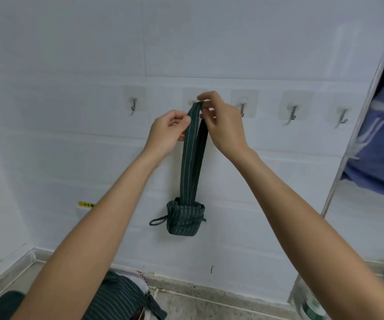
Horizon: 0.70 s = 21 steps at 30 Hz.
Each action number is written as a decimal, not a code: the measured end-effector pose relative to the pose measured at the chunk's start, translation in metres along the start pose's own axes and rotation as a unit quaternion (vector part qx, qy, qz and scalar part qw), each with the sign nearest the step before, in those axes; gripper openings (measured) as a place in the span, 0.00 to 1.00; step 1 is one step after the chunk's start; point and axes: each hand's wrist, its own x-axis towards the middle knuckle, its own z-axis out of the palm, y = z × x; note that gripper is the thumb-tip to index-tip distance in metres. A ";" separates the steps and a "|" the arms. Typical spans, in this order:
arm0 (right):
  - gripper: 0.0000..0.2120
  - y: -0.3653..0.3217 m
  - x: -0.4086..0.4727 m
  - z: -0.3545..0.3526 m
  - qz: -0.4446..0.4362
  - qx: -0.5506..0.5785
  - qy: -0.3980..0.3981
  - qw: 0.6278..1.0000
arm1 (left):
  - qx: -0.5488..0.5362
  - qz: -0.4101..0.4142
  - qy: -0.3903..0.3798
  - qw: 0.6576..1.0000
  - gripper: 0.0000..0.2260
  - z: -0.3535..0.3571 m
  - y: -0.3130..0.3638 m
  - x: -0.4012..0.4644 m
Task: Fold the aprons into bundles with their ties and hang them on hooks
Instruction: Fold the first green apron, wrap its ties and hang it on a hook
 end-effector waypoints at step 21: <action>0.12 0.025 -0.060 0.038 0.107 -0.069 -0.008 0.992 | 0.157 0.032 0.063 0.985 0.09 -0.007 -0.068 -0.024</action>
